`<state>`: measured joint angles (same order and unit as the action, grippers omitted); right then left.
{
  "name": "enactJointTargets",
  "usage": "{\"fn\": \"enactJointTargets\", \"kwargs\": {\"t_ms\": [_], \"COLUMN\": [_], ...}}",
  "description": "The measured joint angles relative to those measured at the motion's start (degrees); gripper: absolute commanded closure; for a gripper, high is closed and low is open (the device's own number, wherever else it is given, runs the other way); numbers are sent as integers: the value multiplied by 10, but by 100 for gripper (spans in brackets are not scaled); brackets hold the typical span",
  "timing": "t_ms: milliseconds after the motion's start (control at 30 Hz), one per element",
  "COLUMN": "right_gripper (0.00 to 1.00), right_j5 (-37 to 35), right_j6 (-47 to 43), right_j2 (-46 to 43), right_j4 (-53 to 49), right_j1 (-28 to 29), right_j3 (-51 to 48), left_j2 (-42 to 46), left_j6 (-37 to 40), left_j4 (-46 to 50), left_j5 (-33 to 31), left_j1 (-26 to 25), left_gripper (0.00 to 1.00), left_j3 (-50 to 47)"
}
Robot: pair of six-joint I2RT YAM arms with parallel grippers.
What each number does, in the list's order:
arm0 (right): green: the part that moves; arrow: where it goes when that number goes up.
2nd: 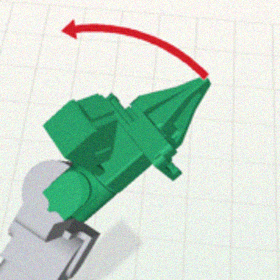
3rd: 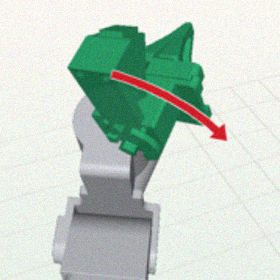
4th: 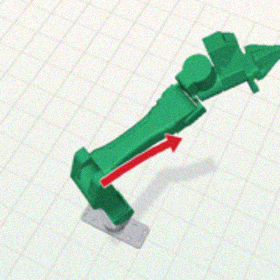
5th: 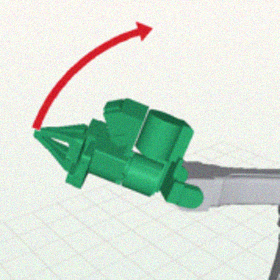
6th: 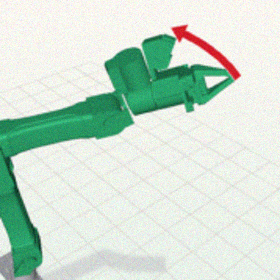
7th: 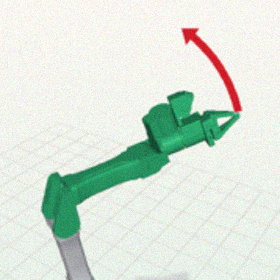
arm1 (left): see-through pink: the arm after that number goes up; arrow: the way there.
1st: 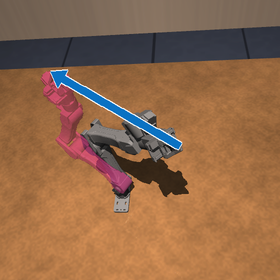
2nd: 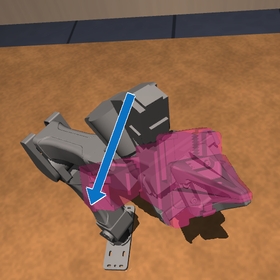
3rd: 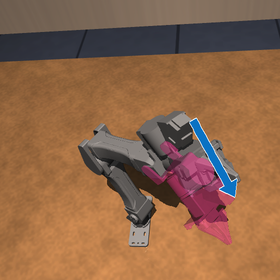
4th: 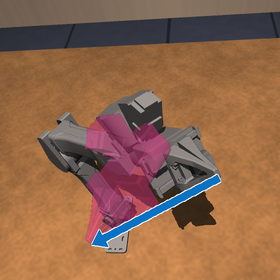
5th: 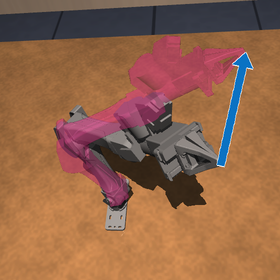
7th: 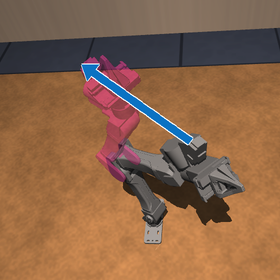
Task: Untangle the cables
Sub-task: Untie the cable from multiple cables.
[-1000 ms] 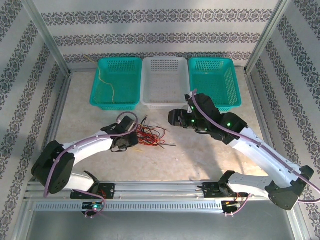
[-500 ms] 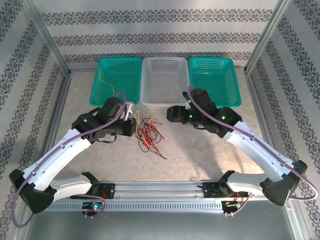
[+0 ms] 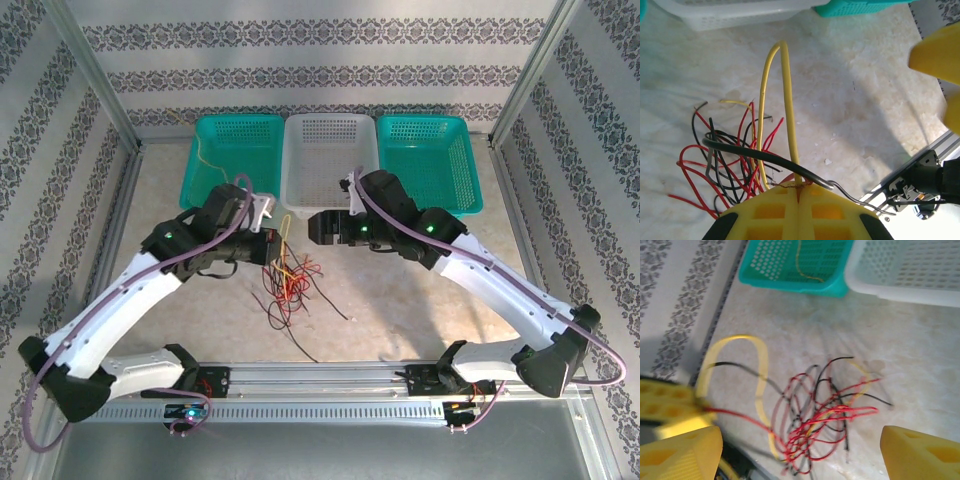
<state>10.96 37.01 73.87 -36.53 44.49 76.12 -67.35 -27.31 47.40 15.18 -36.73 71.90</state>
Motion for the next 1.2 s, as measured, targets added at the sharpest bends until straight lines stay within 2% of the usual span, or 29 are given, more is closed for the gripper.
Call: {"fn": "enactJointTargets", "kwargs": {"t_ms": [167,333,533,733,767,833,967,1067,1133,1200], "right_gripper": [20,34,42,42,38,34,29,29,29,28], "right_j5": [42,81,93,101,101,101,101,101,101,99], "right_j6": [5,18,29,41,47,54,64,66,66,66], "right_j2": [4,37,56,60,61,63,65,65,64,58], "right_j4": [53,99,136,186,187,183,174,168,161,153], "right_j1": [12,18,19,0,-10,-27,-49,-59,-67,-74], "right_j3": [-38,-73,-85,-113,-124,-139,-145,-144,-144,-144], "left_j2": [-35,-50,-66,-64,-62,-56,-13,35,60,67], "left_j6": [-3,2,5,8,14,21,31,24,21,20], "left_j4": [-26,-25,-12,-7,-4,4,21,33,34,34], "left_j5": [11,19,47,110,118,127,117,96,83,70], "left_j1": [0,1,27,66,67,68,68,71,80,87], "left_gripper": [100,100,100,100,93,68,41,26,21,25], "left_j3": [-18,-10,-11,-13,-14,-24,-88,-121,-121,-110]}}
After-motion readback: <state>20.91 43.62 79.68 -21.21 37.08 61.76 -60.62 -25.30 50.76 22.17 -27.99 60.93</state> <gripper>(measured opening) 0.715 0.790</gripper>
